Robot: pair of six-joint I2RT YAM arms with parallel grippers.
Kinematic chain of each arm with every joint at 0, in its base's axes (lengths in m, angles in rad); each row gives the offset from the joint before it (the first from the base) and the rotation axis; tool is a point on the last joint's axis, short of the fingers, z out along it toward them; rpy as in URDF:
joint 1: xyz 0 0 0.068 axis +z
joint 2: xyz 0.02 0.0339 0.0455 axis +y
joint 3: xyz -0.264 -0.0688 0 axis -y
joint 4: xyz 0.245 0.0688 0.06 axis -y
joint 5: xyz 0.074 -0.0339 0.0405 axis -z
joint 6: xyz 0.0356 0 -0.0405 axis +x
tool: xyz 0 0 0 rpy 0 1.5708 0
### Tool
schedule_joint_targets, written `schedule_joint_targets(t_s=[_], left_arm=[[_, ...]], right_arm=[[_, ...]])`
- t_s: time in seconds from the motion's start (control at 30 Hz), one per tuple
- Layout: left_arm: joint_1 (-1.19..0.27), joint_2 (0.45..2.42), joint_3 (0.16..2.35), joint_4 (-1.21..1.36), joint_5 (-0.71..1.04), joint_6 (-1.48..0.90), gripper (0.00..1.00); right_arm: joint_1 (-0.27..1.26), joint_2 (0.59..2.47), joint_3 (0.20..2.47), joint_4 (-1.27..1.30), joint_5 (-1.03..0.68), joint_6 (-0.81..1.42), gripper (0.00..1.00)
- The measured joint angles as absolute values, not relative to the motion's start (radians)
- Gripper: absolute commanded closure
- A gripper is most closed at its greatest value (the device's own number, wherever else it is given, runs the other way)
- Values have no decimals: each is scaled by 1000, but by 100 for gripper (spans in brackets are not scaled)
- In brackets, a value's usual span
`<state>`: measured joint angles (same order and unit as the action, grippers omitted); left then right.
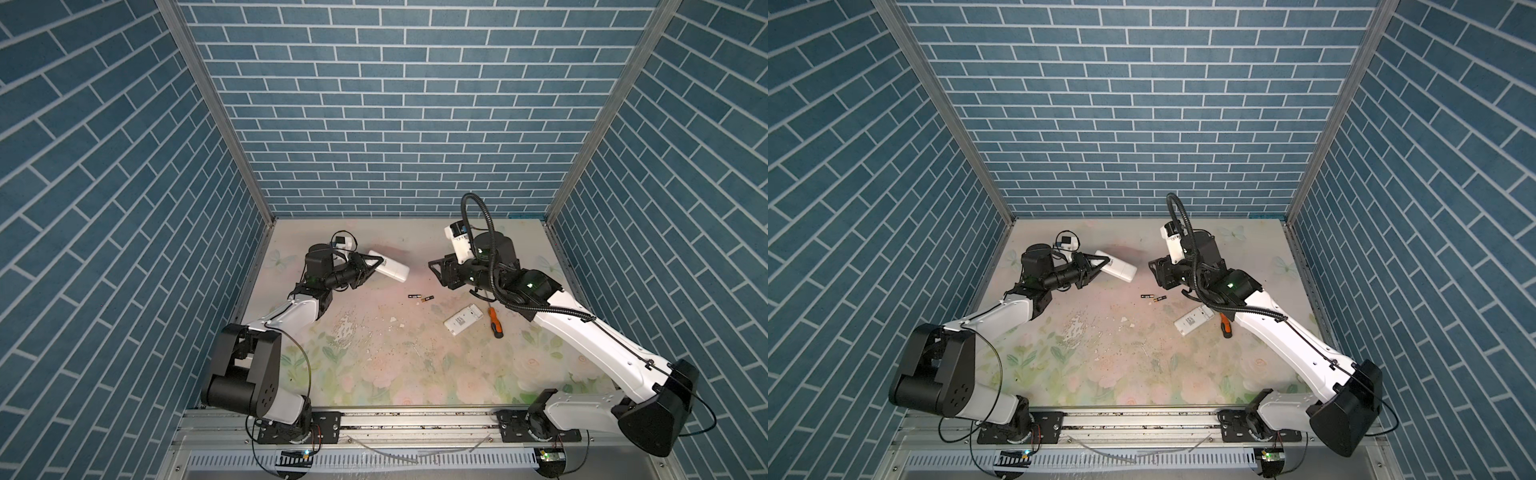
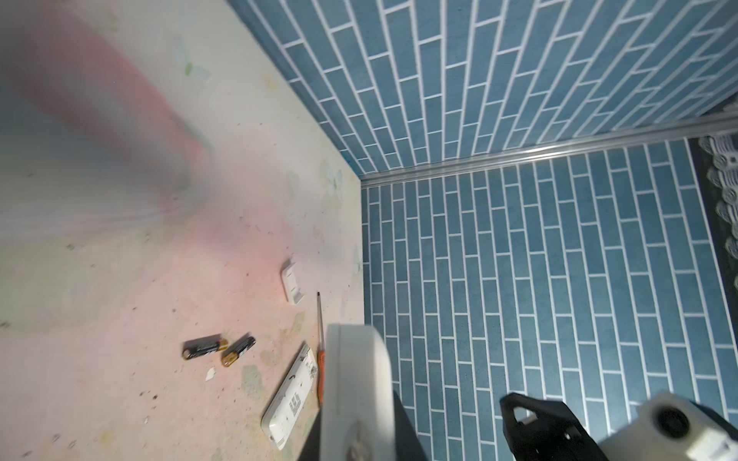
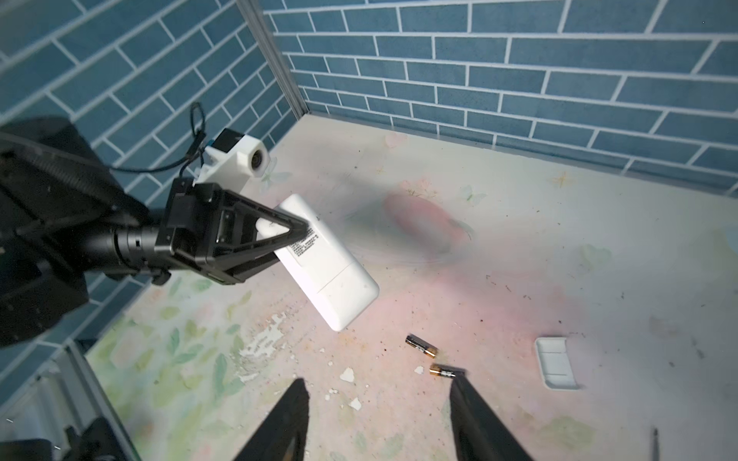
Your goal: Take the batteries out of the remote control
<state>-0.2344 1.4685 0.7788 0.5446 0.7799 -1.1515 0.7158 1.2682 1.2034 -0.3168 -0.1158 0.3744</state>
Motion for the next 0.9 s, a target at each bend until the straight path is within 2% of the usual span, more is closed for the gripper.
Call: schedule_joint_targets(t_s=[0.4,0.9], left_arm=[[-304,1470,633,865,687,-1140,100],[-341,1435,580,908,618,-1059,100]], right_arm=[[529,1343,993,-16,-390,770,47],[529,1432,992,146,-513,894,49]])
